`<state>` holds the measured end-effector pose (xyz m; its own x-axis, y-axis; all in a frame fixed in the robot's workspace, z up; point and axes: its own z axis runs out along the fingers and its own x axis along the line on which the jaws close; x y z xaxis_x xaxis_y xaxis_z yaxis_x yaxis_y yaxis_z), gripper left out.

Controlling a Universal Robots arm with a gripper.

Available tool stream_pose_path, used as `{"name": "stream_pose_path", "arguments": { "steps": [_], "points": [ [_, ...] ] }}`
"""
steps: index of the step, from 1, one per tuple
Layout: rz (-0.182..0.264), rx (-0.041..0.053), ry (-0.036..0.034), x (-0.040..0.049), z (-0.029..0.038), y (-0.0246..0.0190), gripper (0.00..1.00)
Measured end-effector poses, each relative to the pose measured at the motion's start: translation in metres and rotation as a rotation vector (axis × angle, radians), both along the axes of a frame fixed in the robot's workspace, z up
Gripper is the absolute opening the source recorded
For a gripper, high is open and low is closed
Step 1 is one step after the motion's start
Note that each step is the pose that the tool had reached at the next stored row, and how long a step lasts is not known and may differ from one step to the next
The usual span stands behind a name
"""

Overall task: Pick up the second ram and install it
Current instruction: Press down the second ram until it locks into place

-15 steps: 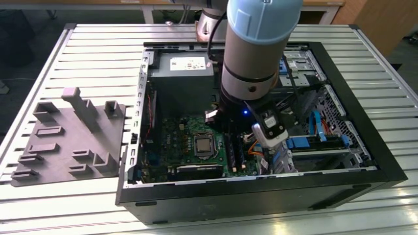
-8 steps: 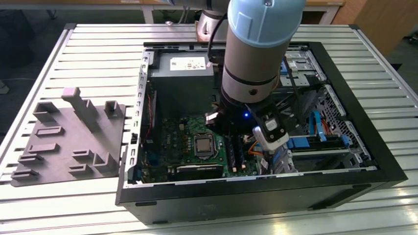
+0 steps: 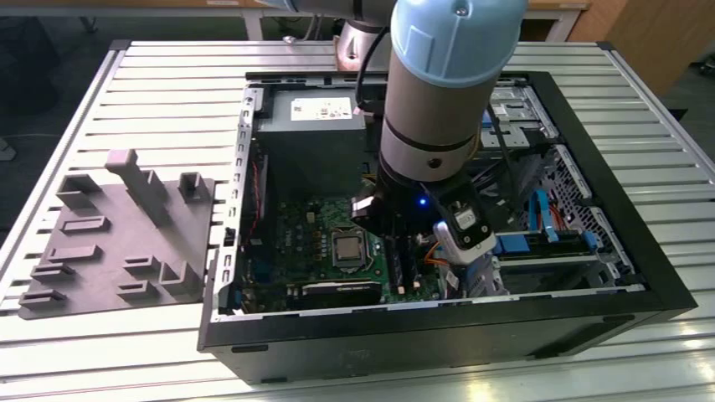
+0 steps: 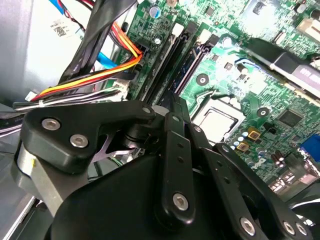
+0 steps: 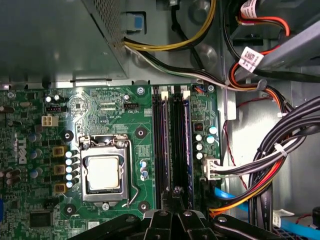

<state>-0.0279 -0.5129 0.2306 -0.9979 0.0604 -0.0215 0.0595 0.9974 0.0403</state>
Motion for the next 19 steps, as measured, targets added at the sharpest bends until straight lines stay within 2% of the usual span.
{"name": "stream_pose_path", "arguments": {
  "steps": [19],
  "points": [
    [0.000, -0.0001, 0.0000, 0.0003, 0.0000, -0.0145, 0.11]
  ]
}}
